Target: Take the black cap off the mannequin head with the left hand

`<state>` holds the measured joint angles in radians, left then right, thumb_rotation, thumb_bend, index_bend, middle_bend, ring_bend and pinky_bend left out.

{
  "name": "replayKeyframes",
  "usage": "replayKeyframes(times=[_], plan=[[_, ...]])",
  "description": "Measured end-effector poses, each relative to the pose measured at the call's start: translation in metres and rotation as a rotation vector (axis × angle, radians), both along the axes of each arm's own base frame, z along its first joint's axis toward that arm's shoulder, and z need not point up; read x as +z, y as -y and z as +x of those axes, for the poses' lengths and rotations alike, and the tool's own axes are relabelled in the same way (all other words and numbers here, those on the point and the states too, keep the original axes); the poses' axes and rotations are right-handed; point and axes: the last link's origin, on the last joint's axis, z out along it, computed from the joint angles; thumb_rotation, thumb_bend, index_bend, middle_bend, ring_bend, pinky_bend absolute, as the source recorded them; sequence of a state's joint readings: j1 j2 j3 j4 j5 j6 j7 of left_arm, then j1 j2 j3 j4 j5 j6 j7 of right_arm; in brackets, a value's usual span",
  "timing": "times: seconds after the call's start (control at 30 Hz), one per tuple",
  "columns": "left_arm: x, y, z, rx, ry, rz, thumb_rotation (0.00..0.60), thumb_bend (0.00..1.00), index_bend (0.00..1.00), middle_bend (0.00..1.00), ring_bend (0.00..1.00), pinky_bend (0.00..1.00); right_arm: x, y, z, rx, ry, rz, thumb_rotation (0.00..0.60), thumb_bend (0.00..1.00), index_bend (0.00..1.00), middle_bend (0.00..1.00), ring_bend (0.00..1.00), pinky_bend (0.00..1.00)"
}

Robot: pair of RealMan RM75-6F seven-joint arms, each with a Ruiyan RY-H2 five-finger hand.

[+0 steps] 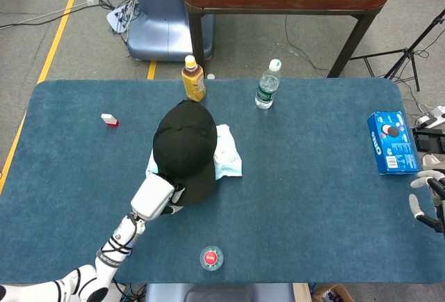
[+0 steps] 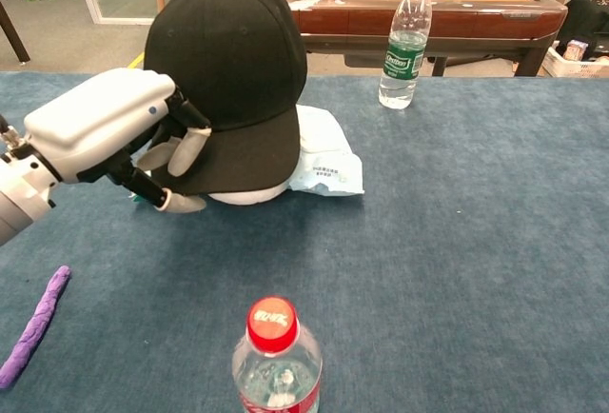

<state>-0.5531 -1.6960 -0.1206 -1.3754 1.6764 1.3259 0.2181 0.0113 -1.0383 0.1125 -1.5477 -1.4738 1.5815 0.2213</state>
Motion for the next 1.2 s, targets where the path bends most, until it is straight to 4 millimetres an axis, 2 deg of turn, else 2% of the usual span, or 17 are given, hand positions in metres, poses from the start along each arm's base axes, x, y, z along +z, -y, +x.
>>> replayKeyframes(times=[0.27, 0.4, 0.53, 0.73, 1.03, 1.2], plan=[[0.006, -0.001, 0.003, -0.012, 0.061, 0.043, 0.6, 0.02, 0.76, 0.91, 0.71, 0.77, -0.001, 0.0, 0.0, 0.0, -0.002, 0.003, 0.6, 0.41, 0.47, 0.35, 0.23, 0.33], [0.012, 0.0, 0.002, -0.022, 0.105, 0.083, 0.6, 0.02, 0.66, 0.87, 0.65, 0.74, -0.001, 0.0, 0.0, 0.0, -0.005, 0.005, 0.6, 0.41, 0.47, 0.35, 0.23, 0.33], [0.017, 0.001, 0.0, -0.042, 0.154, 0.121, 0.6, 0.02, 0.54, 0.78, 0.55, 0.66, -0.002, 0.001, 0.001, -0.001, -0.011, 0.009, 0.6, 0.41, 0.47, 0.35, 0.23, 0.33], [0.023, 0.003, -0.003, -0.083, 0.22, 0.165, 0.6, 0.02, 0.45, 0.7, 0.48, 0.61, -0.004, 0.002, 0.001, -0.002, -0.017, 0.014, 0.6, 0.41, 0.47, 0.35, 0.23, 0.33], [0.03, 0.005, -0.004, -0.16, 0.307, 0.212, 0.6, 0.02, 0.45, 0.68, 0.47, 0.6, -0.005, 0.003, 0.002, -0.004, -0.021, 0.018, 0.6, 0.41, 0.47, 0.35, 0.23, 0.33], [0.031, 0.005, -0.004, -0.166, 0.306, 0.222, 0.6, 0.08, 0.47, 0.68, 0.47, 0.6, -0.006, 0.003, 0.002, -0.004, -0.023, 0.021, 0.6, 0.41, 0.47, 0.35, 0.23, 0.33]])
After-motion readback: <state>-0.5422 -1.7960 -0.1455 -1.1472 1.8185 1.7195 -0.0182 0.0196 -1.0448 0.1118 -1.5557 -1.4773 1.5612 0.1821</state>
